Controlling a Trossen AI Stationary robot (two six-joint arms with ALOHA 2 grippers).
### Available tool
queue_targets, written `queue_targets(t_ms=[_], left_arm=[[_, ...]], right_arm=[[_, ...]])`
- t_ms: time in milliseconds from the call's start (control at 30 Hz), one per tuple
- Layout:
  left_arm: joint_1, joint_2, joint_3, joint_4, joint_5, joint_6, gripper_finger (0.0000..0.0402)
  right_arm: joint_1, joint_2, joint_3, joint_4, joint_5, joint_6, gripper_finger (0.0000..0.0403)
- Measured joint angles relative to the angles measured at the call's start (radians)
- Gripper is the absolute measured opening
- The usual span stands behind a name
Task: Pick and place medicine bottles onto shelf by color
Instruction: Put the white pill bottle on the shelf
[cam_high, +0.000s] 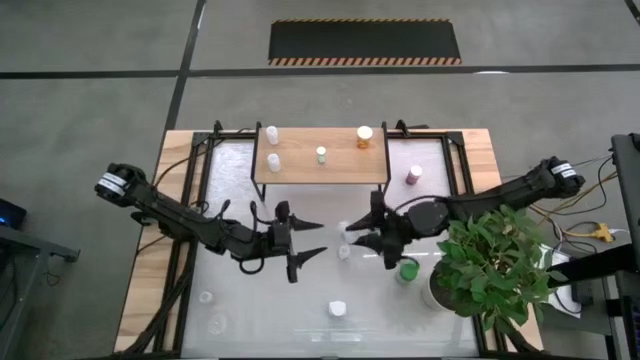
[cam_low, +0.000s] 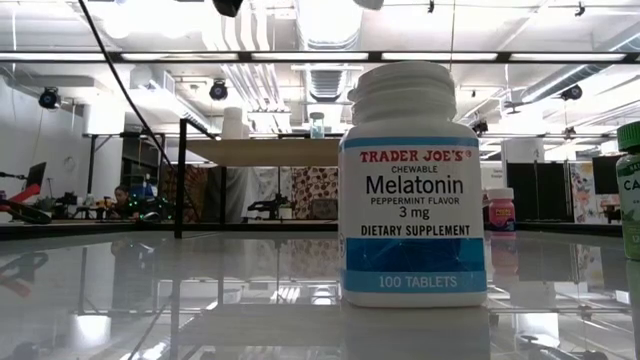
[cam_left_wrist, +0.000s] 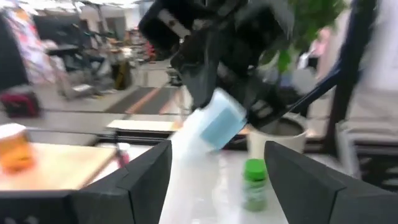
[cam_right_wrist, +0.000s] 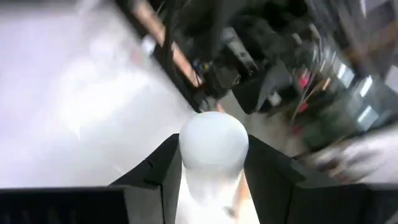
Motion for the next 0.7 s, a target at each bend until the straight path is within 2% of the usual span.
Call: queue_targets(t_ms=[167, 267, 500, 633, 700], left_arm=[[0.014, 0.021, -0.004, 0.001, 0.042, -0.178, 0.024], [0.02, 0.046, -0.005, -0.003, 0.042, -0.254, 0.024], [0.035, 0.062, -0.011, 0.022, 0.019, -0.281, 0.024], [0.048, 0.062, -0.025, 0.12, 0.024, -0.239, 0.024], [0.058, 0.062, -0.039, 0.183, 0.048, -0.237, 0.024]], right_arm=[[0.059, 0.033, -0.002, -0.036, 0.176, -0.604, 0.014], [0.076, 0.071, -0.003, 0.004, 0.279, -0.846, 0.014], [0.108, 0.13, -0.003, 0.113, 0.36, -1.138, 0.0138], [0.151, 0.132, -0.003, 0.119, 0.382, -1.242, 0.0137], [0.179, 0.132, -0.003, 0.139, 0.433, -1.293, 0.0137]])
